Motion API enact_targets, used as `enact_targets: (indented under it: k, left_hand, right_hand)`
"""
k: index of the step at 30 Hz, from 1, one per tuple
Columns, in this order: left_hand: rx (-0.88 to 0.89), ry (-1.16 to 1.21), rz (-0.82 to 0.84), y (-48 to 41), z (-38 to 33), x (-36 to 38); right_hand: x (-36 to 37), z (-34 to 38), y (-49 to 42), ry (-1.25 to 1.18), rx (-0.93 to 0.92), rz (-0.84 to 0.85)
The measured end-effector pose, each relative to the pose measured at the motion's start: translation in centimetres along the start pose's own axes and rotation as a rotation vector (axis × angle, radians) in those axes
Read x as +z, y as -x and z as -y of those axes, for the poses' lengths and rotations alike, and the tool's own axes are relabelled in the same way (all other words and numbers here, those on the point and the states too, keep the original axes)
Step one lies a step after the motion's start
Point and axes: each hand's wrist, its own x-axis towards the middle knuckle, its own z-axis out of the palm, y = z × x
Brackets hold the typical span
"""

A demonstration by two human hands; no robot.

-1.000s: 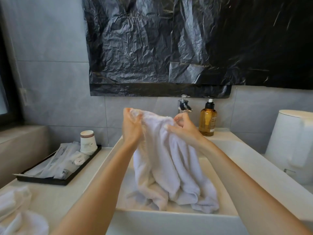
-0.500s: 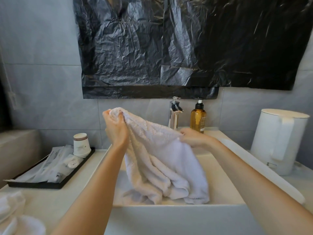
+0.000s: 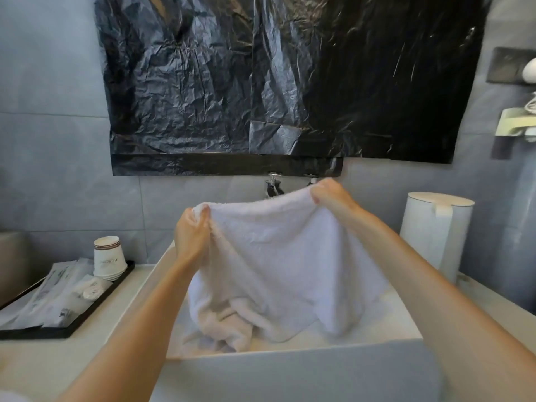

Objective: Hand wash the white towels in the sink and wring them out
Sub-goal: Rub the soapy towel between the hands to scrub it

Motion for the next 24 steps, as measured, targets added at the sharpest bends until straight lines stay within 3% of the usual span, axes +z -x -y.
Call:
enact_targets:
  k: [2, 5, 8, 10, 13, 17, 21, 24]
  left_hand:
    - [-0.082, 0.079, 0.019, 0.1, 0.0, 0.2]
    - [-0.190, 0.151, 0.058, 0.5, -0.4, 0.7]
    - [-0.242, 0.206, 0.144, 1.4, -1.2, 1.2]
    - [-0.250, 0.243, 0.203, 2.2, -2.0, 1.6]
    - [-0.286, 0.307, 0.258, 3.1, -2.5, 2.0]
    - [-0.132, 0.261, 0.337, 4.7, -2.7, 3.2]
    - [-0.125, 0.181, 0.208, 3.6, -2.3, 3.2]
    - [-0.293, 0.319, 0.280, 3.8, -2.3, 2.9]
  right_hand:
    - [1.0, -1.5, 0.7, -0.262, 0.220, 0.324]
    - [3.4, -1.9, 1.7, -0.311, 0.166, 0.424]
    - [7.4, -0.3, 2.8, -0.057, -0.089, 0.315]
    - [10.5, 0.3, 3.2, -0.046, -0.149, 0.238]
    - [13.7, 0.4, 3.3, -0.061, -0.123, 0.056]
    - [13.8, -0.1, 1.4, -0.168, 0.058, -0.229]
    - [15.2, -0.6, 3.7, -0.134, -0.140, -0.194]
    - [15.1, -0.5, 2.9, -0.160, -0.105, -0.220]
